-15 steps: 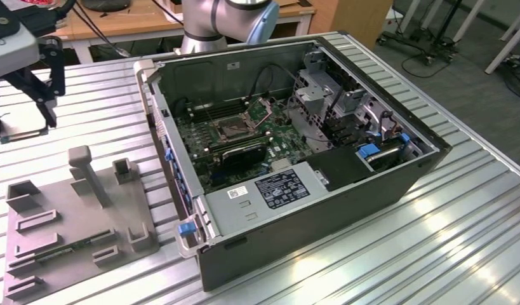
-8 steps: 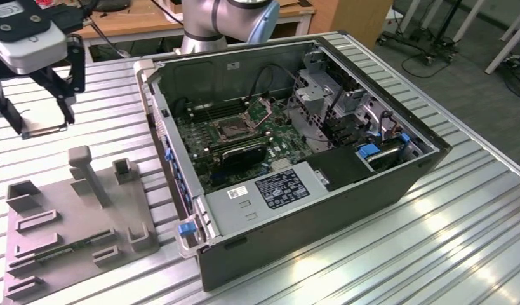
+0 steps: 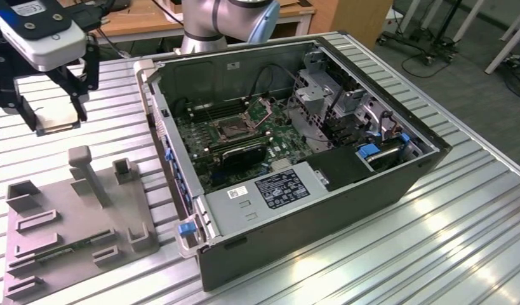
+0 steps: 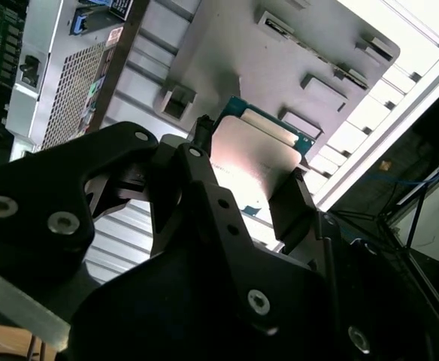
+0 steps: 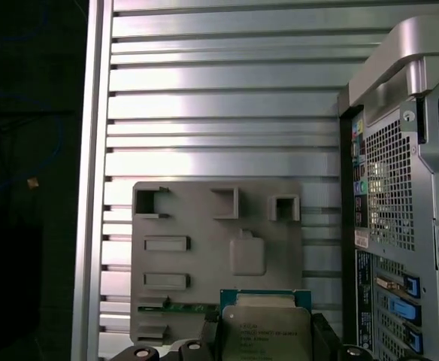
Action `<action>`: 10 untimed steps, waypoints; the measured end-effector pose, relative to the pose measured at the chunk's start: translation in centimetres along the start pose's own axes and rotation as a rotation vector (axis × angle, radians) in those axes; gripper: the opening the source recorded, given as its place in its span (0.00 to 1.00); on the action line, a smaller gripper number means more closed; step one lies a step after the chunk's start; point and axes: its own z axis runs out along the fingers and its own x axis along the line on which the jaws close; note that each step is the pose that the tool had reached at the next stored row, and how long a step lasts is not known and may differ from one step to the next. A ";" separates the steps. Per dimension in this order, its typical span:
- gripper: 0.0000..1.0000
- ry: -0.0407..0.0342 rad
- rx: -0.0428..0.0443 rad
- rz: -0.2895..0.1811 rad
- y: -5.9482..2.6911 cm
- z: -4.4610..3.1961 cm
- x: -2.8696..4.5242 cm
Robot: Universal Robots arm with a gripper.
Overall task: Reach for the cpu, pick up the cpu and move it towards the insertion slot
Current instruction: 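Pick up the cpu and move it towards the insertion slot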
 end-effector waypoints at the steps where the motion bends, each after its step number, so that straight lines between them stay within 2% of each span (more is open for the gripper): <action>1: 0.54 0.0001 0.0001 0.000 0.00 -0.01 -0.14; 10: 0.54 0.0000 0.0000 0.000 0.00 0.00 -1.29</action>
